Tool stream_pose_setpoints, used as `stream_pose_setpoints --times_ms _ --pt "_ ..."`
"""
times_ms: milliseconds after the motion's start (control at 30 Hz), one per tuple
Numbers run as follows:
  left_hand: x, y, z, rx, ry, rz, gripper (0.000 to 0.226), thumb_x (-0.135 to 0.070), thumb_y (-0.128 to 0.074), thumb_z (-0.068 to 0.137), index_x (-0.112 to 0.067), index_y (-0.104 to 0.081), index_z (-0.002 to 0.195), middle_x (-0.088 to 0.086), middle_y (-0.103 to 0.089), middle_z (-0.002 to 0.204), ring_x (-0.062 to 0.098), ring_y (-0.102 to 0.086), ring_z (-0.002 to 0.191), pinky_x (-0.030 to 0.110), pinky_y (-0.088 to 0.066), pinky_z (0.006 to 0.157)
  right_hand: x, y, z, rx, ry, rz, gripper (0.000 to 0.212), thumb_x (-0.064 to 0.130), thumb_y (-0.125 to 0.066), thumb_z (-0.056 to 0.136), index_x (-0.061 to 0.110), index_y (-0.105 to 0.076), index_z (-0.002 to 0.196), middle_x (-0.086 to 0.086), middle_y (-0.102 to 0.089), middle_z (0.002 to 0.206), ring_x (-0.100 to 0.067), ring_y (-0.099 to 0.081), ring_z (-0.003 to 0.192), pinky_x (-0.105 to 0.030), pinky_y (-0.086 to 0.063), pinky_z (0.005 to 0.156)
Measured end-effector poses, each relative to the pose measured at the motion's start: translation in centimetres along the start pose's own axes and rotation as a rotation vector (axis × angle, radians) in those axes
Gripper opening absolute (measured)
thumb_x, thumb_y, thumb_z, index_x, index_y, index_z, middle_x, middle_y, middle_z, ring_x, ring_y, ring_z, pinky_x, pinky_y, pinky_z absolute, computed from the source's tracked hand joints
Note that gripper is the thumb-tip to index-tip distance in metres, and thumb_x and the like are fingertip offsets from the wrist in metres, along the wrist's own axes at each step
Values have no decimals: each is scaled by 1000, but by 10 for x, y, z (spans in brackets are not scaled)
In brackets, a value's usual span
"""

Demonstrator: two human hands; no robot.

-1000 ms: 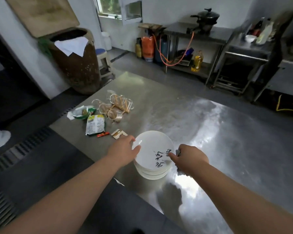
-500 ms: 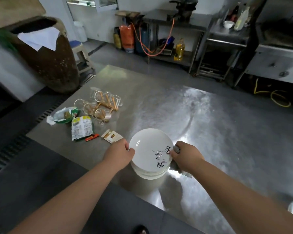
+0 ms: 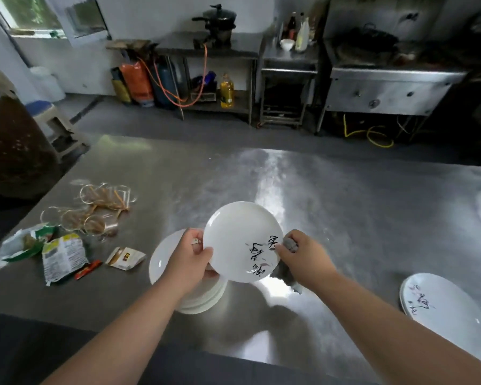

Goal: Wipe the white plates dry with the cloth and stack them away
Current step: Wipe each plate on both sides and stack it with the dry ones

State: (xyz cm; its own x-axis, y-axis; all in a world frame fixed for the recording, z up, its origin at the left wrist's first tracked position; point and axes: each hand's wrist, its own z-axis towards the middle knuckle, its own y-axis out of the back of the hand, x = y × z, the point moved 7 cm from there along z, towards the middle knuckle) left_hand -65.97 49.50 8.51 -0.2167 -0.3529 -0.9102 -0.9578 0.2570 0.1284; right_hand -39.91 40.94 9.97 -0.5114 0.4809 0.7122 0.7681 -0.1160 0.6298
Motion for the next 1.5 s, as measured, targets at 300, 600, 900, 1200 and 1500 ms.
stream_pose_setpoints --times_ms 300,600,900,1200,1500 --pt "33 -156 -23 270 296 -383 48 7 -46 101 -28 -55 133 15 -66 128 36 -70 104 50 -62 65 -105 101 -39 -125 -166 -33 12 37 -63 97 28 -56 102 7 -69 58 -7 -64 47 -15 -41 42" --pt "36 -245 -52 438 348 -336 55 11 -52 93 -31 -72 123 7 -77 109 33 -70 97 62 -60 84 -103 148 -65 -371 234 -378 43 40 -53 92 27 -54 133 5 -61 124 -27 -57 108 -38 -45 90" --pt "107 -279 -58 327 504 -201 60 14 -51 94 -23 -62 139 19 -74 119 43 -75 101 55 -63 72 -195 56 -67 181 216 -750 78 68 -28 102 29 -8 167 -3 -3 175 -31 8 160 -47 0 129" --pt "115 -298 -65 349 478 -262 49 12 -49 98 -21 -68 130 19 -76 107 32 -72 83 41 -60 52 -207 27 -81 287 425 -636 85 70 -27 105 20 -3 168 2 19 173 -17 27 156 -37 20 125" --pt "69 -293 -60 465 374 -292 49 11 -51 97 -20 -69 130 17 -75 111 33 -73 89 48 -64 62 -179 70 -64 86 395 -572 92 76 -22 100 13 -15 167 -1 15 174 -19 25 158 -44 9 130"
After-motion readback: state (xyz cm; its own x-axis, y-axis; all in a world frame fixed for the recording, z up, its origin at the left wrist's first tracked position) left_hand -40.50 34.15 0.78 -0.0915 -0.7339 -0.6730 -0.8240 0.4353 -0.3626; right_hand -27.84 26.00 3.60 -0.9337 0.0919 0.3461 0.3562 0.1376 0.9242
